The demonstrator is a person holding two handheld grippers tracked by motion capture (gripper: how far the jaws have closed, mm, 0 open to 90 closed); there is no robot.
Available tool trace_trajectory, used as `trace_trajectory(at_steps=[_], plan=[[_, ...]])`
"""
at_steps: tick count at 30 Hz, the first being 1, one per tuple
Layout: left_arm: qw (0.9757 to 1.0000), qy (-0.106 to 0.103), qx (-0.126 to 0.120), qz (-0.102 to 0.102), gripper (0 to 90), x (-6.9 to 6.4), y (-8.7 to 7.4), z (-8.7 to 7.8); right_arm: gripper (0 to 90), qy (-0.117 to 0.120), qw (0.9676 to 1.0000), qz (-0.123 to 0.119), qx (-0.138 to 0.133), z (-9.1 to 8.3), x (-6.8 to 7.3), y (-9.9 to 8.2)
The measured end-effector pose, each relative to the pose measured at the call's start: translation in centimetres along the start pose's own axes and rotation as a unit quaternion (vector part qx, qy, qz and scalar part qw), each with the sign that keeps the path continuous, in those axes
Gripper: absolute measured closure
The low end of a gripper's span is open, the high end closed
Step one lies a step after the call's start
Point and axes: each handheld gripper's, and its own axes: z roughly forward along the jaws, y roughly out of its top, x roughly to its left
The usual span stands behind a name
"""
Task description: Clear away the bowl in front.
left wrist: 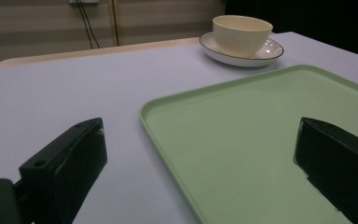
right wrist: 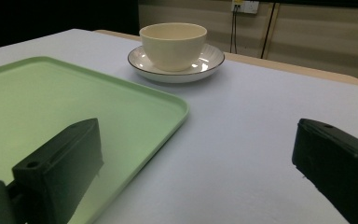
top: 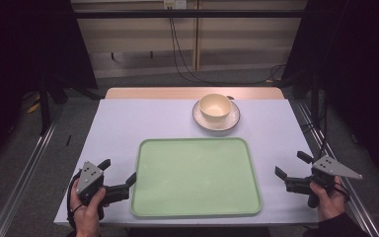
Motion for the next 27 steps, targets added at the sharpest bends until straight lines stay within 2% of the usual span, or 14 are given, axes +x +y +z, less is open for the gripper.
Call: trace_trajectory(at_steps=[7,14,19,24,27], plan=[[1.0,0.003,0.001,0.003,2.5,-0.1,0.0,-0.1,1.1,0.007,1.0,-0.003,0.004,0.0,0.0,0.0],[1.0,-0.003,0.002,0.005,2.3,-0.3,0.1,0.1,1.2,0.009,0.9999,-0.006,0.005,0.1,0.0,0.0],[0.9999,-0.009,0.004,0.003,1.7,-0.3,0.2,0.4,1.2,0.012,0.9999,-0.004,0.007,0.0,0.0,0.0],[0.9998,-0.012,0.006,0.012,1.2,-0.5,0.5,0.8,1.2,0.019,0.9998,-0.005,0.005,0.0,0.0,0.0],[0.9997,-0.023,0.009,0.008,1.4,-0.5,0.7,1.2,1.2,0.021,0.9998,-0.005,0.003,0.1,0.1,0.0]])
